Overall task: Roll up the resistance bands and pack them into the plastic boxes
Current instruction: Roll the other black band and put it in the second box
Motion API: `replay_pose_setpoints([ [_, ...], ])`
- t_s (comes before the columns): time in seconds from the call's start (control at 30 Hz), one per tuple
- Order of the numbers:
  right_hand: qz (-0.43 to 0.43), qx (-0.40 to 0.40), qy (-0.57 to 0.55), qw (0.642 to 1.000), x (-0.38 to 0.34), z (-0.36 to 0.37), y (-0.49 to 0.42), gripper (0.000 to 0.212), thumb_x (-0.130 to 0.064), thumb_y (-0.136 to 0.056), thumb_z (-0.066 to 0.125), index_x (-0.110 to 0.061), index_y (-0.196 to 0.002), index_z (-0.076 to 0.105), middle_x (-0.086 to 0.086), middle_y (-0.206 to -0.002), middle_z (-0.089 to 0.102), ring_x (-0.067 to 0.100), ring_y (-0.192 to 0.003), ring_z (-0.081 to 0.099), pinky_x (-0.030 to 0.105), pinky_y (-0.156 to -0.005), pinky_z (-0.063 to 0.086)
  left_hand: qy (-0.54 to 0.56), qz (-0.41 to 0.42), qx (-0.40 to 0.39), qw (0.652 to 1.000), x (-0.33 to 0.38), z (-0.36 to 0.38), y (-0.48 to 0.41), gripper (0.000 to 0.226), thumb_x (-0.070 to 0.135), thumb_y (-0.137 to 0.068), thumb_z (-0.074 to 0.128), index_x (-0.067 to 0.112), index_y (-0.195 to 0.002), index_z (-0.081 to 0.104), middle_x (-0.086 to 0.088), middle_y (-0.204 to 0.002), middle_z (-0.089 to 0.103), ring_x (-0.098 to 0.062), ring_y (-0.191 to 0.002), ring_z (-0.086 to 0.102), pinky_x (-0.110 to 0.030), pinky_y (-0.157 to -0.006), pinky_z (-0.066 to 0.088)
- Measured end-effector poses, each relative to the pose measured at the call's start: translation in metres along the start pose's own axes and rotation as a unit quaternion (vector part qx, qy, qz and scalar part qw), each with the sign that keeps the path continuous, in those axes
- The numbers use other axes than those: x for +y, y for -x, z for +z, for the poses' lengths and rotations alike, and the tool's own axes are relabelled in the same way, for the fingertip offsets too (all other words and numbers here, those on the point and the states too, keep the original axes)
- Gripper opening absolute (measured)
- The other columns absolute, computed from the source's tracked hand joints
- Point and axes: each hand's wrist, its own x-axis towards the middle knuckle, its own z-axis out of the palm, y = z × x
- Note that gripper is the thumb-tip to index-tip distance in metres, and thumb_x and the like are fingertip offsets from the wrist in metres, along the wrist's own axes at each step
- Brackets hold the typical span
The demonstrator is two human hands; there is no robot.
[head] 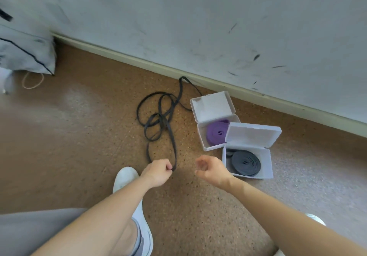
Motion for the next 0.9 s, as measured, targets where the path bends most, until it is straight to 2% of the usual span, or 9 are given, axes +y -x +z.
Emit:
replay_pose_setpoints([
  [0.1, -0.066, -0.017, 0.016, 0.998, -0.018, 0.004, -0.009, 0.078, -0.015, -0.083, 0.077, -0.026, -0.151, 0.043, -0.002, -0.144, 0.047, 0.014, -0.123, 0.055, 0.025, -0.097, 0.050, 0.115, 0.056, -0.034, 0.991, 0.030, -0.030, 0.023, 0.009, 0.029, -0.091, 0.070, 0.025, -0.099, 0.071, 0.006, -0.090, 0.073, -0.012, -0.086, 0.068, -0.033, -0.083, 0.056],
  [0.2, -0.107, -0.047, 0.005, 0.993, -0.043, 0.006, -0.012, 0.099, -0.011, -0.079, 0.084, -0.027, -0.159, 0.029, -0.005, -0.151, 0.033, 0.013, -0.134, 0.046, 0.024, -0.105, 0.046, 0.208, 0.117, -0.035, 0.971, 0.063, -0.076, 0.053, 0.008, 0.018, -0.084, 0.077, 0.020, -0.083, 0.070, 0.005, -0.069, 0.065, -0.009, -0.063, 0.058, -0.026, -0.064, 0.046],
  [0.33, -0.141, -0.003, -0.051, 0.989, -0.087, -0.004, -0.011, 0.106, -0.040, -0.068, 0.092, -0.028, -0.155, 0.033, -0.003, -0.146, 0.040, 0.014, -0.135, 0.045, 0.041, -0.113, 0.045, 0.328, 0.180, 0.006, 0.927, 0.099, -0.154, 0.092, 0.016, 0.000, -0.089, 0.065, 0.010, -0.077, 0.065, -0.003, -0.064, 0.058, -0.011, -0.057, 0.054, -0.022, -0.055, 0.046],
  [0.5, -0.157, 0.062, -0.045, 0.985, -0.146, -0.034, -0.001, 0.113, -0.063, -0.061, 0.082, -0.026, -0.155, 0.033, 0.001, -0.148, 0.042, 0.023, -0.130, 0.054, 0.042, -0.110, 0.048, 0.550, 0.199, 0.007, 0.811, 0.150, -0.245, 0.139, 0.027, 0.004, -0.094, 0.045, 0.019, -0.071, 0.047, 0.003, -0.058, 0.040, -0.012, -0.057, 0.029, -0.021, -0.052, 0.035],
  [0.57, -0.135, 0.059, -0.038, 0.988, -0.164, -0.047, 0.006, 0.102, -0.058, -0.072, 0.082, -0.024, -0.155, 0.034, 0.004, -0.156, 0.042, 0.024, -0.138, 0.048, 0.044, -0.113, 0.045, 0.616, 0.204, -0.012, 0.761, 0.171, -0.274, 0.162, 0.026, 0.010, -0.089, 0.044, 0.020, -0.065, 0.046, 0.004, -0.059, 0.034, -0.012, -0.058, 0.020, -0.021, -0.049, 0.029],
  [0.63, -0.120, 0.052, -0.047, 0.990, -0.177, -0.058, 0.013, 0.096, -0.049, -0.079, 0.083, -0.024, -0.156, 0.031, 0.004, -0.159, 0.039, 0.026, -0.143, 0.044, 0.047, -0.109, 0.049, 0.640, 0.234, -0.035, 0.731, 0.190, -0.296, 0.184, 0.015, 0.015, -0.080, 0.045, 0.018, -0.065, 0.045, 0.004, -0.058, 0.031, -0.013, -0.058, 0.016, -0.021, -0.047, 0.026],
  [0.73, -0.115, 0.068, -0.061, 0.989, -0.199, -0.071, 0.027, 0.084, -0.041, -0.081, 0.084, -0.027, -0.149, 0.037, 0.005, -0.146, 0.050, 0.028, -0.121, 0.061, 0.042, -0.084, 0.063, 0.673, 0.294, -0.064, 0.675, 0.205, -0.318, 0.216, 0.006, 0.019, -0.069, 0.048, 0.015, -0.067, 0.044, 0.006, -0.056, 0.029, -0.011, -0.055, 0.019, -0.020, -0.046, 0.024],
  [0.8, -0.117, 0.077, -0.074, 0.987, -0.212, -0.077, 0.036, 0.074, -0.032, -0.085, 0.082, -0.031, -0.145, 0.039, 0.006, -0.128, 0.060, 0.024, -0.095, 0.070, 0.031, -0.069, 0.063, 0.696, 0.324, -0.081, 0.636, 0.210, -0.328, 0.232, 0.007, 0.020, -0.066, 0.048, 0.016, -0.067, 0.042, 0.007, -0.056, 0.026, -0.011, -0.054, 0.020, -0.020, -0.045, 0.023],
  [0.9, -0.109, 0.082, -0.082, 0.987, -0.225, -0.081, 0.045, 0.056, -0.029, -0.090, 0.078, -0.033, -0.138, 0.049, 0.003, -0.107, 0.065, 0.015, -0.067, 0.066, 0.025, -0.059, 0.057, 0.721, 0.355, -0.101, 0.587, 0.213, -0.337, 0.246, 0.007, 0.021, -0.066, 0.046, 0.016, -0.066, 0.040, 0.007, -0.056, 0.024, -0.011, -0.057, 0.015, -0.020, -0.043, 0.020],
])
